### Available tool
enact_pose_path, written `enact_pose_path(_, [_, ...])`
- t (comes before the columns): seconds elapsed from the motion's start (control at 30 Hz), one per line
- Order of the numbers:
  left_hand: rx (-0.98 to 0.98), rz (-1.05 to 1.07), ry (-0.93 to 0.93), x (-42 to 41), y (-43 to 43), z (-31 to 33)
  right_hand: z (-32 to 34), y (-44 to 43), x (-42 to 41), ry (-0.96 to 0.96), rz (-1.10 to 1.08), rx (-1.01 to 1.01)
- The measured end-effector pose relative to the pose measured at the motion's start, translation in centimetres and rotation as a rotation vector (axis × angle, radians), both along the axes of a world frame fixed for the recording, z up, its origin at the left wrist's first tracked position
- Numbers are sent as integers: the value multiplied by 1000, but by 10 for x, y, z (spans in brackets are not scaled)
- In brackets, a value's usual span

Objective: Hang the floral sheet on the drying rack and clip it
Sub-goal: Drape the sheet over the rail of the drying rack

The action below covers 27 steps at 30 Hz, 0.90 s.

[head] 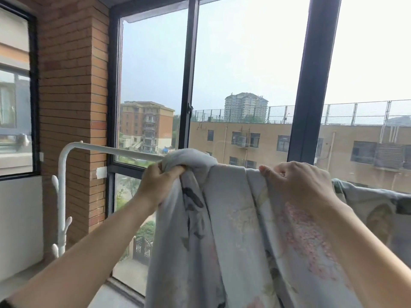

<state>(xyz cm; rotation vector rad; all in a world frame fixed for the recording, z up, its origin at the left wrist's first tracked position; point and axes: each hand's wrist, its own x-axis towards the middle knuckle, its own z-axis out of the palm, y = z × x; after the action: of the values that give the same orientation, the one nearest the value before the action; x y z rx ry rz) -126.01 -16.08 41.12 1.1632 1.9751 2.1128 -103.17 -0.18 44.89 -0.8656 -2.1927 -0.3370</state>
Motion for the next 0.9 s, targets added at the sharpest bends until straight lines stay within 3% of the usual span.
enact_pose_path(0.1, [66, 180, 61, -24, 5, 45, -1, -4, 3, -3, -13, 12])
enact_pose_path(0.17, [2, 189, 111, -39, 12, 68, -1, -4, 5, 1, -37, -4])
enact_pose_path(0.37, [-569, 331, 534, -55, 16, 68, -2, -2, 7, -8, -78, -10])
enact_pose_path(0.47, [-639, 359, 596, -45, 12, 49, -1, -6, 4, 2, -95, -59])
enact_pose_path(0.57, [-545, 181, 420, -44, 2, 33, 0, -24, -12, 125, 62, -62])
enact_pose_path(0.73, [-101, -215, -241, -71, -14, -9, -2, -76, -75, 92, 360, -25])
enact_pose_path(0.8, [-119, -196, -291, -81, -24, -27, -7, -84, -101, 45, 390, -33])
enact_pose_path(0.9, [-342, -292, -331, -100, -43, -54, -16, -79, -126, -17, 280, -34])
